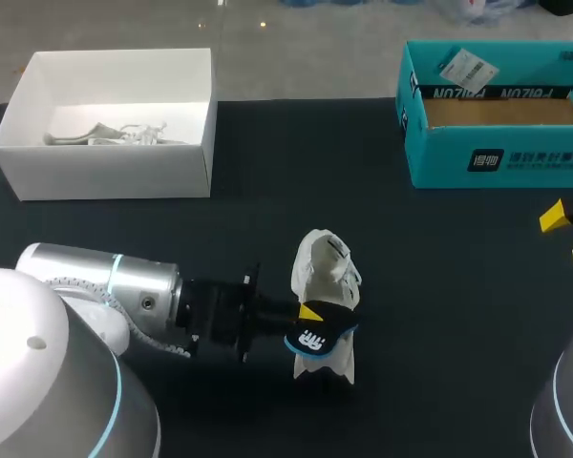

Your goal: Take the shoe out of the shoebox, open the shoe tongue, remove and reinsert the insole, then place the shoe into the shoebox

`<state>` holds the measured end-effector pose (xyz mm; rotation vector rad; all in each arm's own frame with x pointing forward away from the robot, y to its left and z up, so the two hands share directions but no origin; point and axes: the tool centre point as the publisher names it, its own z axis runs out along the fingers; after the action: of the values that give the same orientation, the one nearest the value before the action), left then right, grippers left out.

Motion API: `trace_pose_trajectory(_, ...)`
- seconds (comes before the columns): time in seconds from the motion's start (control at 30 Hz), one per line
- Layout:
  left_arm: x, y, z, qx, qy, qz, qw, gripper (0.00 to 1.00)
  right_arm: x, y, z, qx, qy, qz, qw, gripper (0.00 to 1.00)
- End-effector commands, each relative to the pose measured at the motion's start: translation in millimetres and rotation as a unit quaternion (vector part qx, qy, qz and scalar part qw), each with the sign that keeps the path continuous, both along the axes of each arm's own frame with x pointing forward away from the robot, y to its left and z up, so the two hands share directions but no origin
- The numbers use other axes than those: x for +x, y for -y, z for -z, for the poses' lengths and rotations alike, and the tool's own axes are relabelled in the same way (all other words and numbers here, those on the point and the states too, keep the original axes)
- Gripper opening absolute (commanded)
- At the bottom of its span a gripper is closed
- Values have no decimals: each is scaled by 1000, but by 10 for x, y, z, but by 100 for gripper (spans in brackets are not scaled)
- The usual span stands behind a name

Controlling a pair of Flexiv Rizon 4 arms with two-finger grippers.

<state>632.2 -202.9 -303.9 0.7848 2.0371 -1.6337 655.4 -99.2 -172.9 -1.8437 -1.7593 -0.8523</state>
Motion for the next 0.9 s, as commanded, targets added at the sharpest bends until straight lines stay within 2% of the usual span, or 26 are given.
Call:
trace_pose_trajectory(0.03,85,115,88,9,-5,-9,1000,0,-18,-3,3,-1,1,1,1000,100)
trace_pose_trajectory(0.4,161,88,214,7,-39,-36,999,0,-18,-3,3,-1,1,1,1000,100)
trace_pose_trajectory(0.53,107,68,124,-20,-42,-37,998,0,-18,-3,3,-1,1,1,1000,100)
trace_pose_trajectory(0.73,104,45,51,-31,-45,-47,997,0,-18,-3,3,-1,1,1,1000,100)
trace_pose_trajectory(0.9,36,96,-106,-54,-54,-48,996,0,-18,-3,3,-1,1,1,1000,100)
